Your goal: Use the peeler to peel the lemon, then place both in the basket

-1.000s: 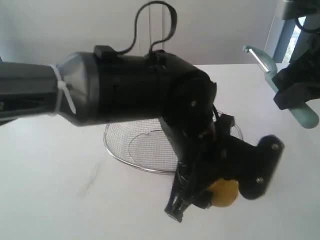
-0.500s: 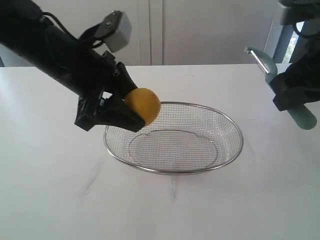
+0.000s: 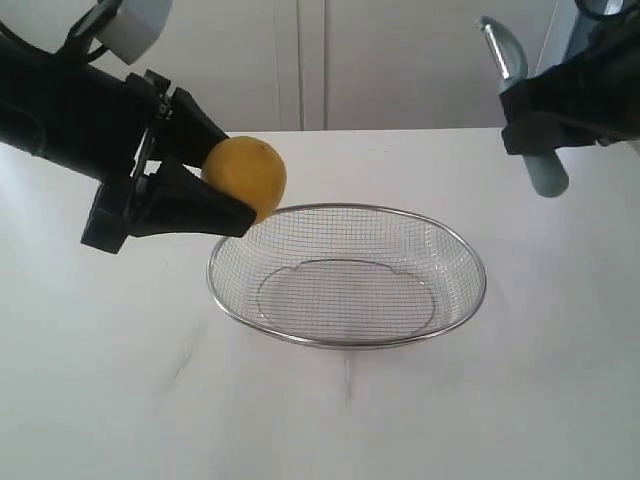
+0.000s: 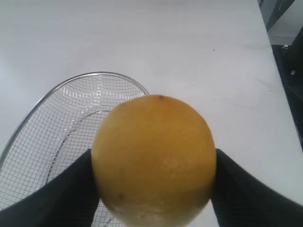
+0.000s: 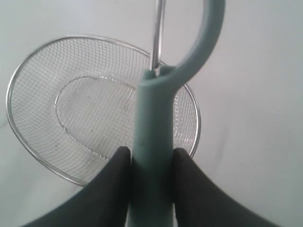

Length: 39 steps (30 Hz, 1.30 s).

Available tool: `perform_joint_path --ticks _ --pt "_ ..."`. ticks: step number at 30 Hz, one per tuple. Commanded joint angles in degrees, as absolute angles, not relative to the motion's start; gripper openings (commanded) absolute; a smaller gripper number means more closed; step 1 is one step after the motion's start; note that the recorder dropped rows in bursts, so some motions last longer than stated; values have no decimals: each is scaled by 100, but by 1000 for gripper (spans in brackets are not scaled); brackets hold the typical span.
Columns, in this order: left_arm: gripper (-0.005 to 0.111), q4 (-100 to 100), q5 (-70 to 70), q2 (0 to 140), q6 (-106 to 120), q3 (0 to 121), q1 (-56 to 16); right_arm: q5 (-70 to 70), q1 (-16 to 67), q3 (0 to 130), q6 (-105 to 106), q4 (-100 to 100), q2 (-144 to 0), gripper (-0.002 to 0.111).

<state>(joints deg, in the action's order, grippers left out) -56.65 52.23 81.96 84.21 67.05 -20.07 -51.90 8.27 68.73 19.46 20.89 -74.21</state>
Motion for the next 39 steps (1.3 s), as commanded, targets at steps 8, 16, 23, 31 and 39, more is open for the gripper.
perform_joint_path --ticks 8,16,23,31,39 --pt "0 -5906 5478 7956 8072 6668 -1996 -4930 791 6855 1922 2235 -7621 0" --pt "0 -5863 5440 7928 8072 6668 -1996 -5158 826 6511 2973 3920 -8590 0" --pt "0 -5510 5034 7928 7804 6668 -1996 -5670 1383 6383 4077 5165 -9216 0" --pt "0 -5455 4857 7928 7696 6668 -1996 -5659 2075 6383 4076 5165 -9479 0" --pt "0 -5437 4366 7928 7707 6668 -2006 -5669 2244 6383 4178 5689 -9642 0"
